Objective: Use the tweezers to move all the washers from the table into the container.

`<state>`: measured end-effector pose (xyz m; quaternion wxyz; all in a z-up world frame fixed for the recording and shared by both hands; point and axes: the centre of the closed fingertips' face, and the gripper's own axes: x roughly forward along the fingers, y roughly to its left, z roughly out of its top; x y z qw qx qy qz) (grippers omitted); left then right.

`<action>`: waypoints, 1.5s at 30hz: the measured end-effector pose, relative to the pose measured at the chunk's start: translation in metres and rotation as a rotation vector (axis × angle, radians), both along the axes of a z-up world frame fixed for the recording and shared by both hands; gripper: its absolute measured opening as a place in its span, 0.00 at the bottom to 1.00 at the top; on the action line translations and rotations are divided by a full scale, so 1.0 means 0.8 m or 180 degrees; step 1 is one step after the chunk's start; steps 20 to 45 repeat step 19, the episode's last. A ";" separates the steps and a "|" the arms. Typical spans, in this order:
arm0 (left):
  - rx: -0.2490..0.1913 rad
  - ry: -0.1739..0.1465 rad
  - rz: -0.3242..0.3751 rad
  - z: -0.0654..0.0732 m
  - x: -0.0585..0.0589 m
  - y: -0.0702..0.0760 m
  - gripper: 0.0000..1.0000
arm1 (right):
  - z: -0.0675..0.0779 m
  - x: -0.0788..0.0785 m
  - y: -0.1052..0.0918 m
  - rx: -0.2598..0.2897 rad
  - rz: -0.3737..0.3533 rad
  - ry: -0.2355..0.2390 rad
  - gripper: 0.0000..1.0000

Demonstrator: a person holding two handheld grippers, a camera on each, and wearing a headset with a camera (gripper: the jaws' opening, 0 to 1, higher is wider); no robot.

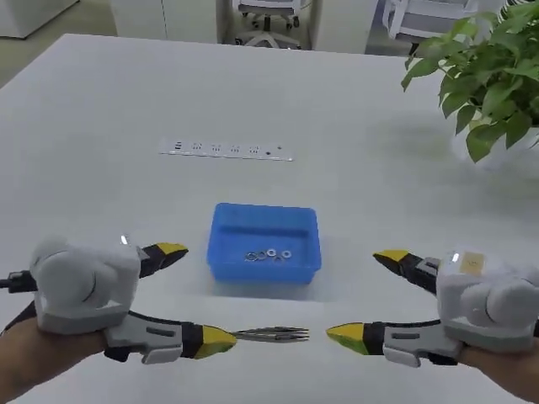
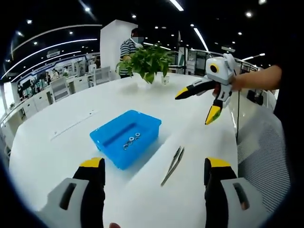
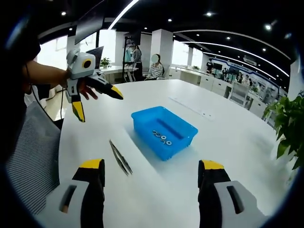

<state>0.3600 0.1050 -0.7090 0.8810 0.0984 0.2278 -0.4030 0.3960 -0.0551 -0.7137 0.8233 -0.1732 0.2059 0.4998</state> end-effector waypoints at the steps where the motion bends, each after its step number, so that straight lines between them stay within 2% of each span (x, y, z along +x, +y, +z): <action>1: -0.0006 -0.0018 0.0025 0.001 -0.002 0.002 0.93 | 0.001 0.000 -0.002 0.0006 -0.0024 -0.0008 0.83; 6: -0.0091 -0.0073 0.0159 0.008 -0.008 0.005 0.99 | 0.003 -0.005 -0.007 0.0068 -0.0144 0.0002 0.89; 15: -0.0059 -0.0123 0.0239 0.009 -0.013 0.006 0.99 | 0.002 -0.011 -0.003 0.0136 -0.0214 0.0018 1.00; 19: -0.0058 -0.0114 0.0262 0.006 -0.013 0.010 0.99 | 0.001 -0.014 -0.002 0.0122 -0.0168 0.0018 1.00; 45: -0.0058 -0.0114 0.0262 0.006 -0.013 0.010 0.99 | 0.001 -0.014 -0.002 0.0122 -0.0168 0.0018 1.00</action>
